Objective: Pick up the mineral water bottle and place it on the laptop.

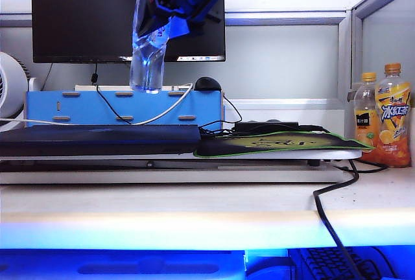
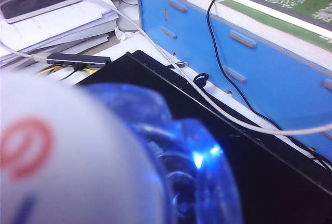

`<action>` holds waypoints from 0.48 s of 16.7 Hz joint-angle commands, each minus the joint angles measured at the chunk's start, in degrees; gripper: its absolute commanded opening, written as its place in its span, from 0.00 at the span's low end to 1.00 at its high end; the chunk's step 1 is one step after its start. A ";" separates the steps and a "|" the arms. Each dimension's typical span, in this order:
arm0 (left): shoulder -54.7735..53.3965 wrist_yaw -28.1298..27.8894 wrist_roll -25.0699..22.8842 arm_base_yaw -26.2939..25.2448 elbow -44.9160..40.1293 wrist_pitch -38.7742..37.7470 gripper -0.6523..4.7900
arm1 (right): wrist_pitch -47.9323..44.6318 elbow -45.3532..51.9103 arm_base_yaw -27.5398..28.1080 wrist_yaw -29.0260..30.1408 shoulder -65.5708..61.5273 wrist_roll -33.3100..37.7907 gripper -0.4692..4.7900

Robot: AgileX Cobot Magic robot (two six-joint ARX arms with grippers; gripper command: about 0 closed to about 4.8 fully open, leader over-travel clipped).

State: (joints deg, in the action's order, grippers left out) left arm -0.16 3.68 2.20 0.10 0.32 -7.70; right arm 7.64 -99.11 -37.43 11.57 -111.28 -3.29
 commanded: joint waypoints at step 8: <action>0.11 0.20 -0.04 -0.02 0.09 0.46 0.12 | -2.51 -7.06 -0.15 0.87 -6.62 -0.13 0.09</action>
State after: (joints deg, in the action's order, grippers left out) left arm -0.16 3.68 2.20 0.10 0.32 -7.70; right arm 8.88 -104.12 -37.43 11.55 -118.21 -3.29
